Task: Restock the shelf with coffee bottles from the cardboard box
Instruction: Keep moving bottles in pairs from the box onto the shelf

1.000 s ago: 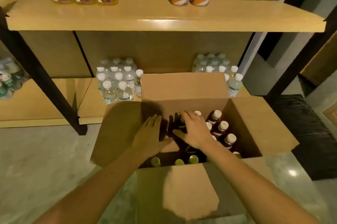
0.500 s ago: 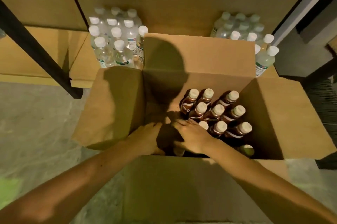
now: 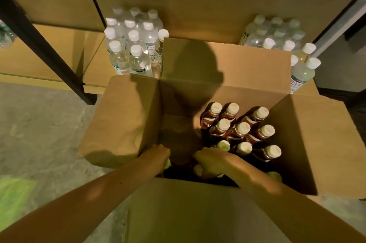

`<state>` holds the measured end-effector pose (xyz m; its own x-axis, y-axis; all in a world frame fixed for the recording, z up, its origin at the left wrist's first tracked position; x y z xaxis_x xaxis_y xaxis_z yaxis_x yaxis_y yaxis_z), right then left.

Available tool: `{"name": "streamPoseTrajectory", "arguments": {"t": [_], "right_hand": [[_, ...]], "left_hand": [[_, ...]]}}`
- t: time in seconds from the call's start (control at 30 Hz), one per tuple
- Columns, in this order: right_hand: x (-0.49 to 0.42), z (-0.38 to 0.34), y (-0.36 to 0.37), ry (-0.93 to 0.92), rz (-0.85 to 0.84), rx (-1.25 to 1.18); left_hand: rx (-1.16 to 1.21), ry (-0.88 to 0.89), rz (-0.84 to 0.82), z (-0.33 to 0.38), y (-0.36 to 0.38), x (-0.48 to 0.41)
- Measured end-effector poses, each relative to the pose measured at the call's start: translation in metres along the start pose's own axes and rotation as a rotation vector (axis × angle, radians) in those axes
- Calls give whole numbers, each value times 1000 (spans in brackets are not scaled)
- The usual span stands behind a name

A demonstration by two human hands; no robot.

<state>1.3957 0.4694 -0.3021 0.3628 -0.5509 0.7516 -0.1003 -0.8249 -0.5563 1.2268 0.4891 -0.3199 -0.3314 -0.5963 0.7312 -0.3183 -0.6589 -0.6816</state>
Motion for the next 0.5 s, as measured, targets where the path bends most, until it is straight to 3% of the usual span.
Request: {"name": "streamPoseTrajectory", "arguments": {"t": [0.23, 0.5], "right_hand": [[-26, 5, 3, -1, 42, -51], [-48, 8, 12, 19, -24, -101]], "left_hand": [[459, -118, 74, -4, 7, -18], [694, -260, 16, 0, 13, -33]]}}
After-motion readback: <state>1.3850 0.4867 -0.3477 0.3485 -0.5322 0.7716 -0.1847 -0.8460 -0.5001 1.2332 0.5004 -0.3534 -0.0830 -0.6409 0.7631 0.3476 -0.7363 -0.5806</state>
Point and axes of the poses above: each hand's wrist, its own x-axis away from the middle knuckle, its own y-axis out of the palm, z = x × y, the point moved 1 cm from there along -x, towards the middle knuckle, and after that the axes turned 4 degrees about -x, right-handed, at the moved point
